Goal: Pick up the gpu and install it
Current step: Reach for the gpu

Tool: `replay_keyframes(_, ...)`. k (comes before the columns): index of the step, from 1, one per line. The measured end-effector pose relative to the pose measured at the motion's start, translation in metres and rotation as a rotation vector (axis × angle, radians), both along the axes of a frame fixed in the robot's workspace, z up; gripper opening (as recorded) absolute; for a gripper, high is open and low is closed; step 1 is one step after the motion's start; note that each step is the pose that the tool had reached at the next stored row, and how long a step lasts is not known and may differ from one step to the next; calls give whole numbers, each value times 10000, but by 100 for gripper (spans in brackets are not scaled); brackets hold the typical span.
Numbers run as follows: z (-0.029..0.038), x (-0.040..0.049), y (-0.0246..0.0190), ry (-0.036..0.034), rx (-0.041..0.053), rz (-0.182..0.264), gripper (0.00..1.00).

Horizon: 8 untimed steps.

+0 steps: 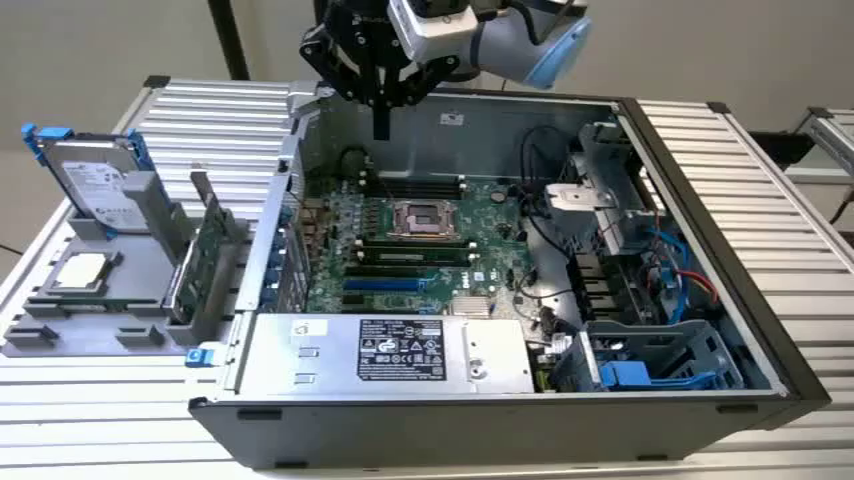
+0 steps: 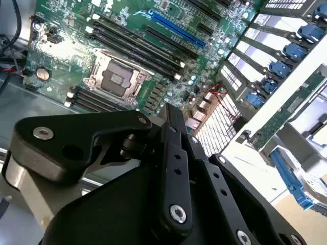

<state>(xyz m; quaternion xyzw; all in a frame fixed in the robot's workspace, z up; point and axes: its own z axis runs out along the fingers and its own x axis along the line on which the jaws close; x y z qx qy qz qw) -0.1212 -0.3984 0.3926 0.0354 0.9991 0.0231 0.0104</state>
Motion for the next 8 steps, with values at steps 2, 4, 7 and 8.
replay_keyframes(2, 0, 0, 0, 0, 0, 0, 0)
replay_keyframes(4, 0, 0, 0, 0, -1, 0, 0)
replay_keyframes(7, 0, 0, 0, 0, -2, 0, 0)
replay_keyframes(8, 0, 0, 0, 0, -3, 0, 0)
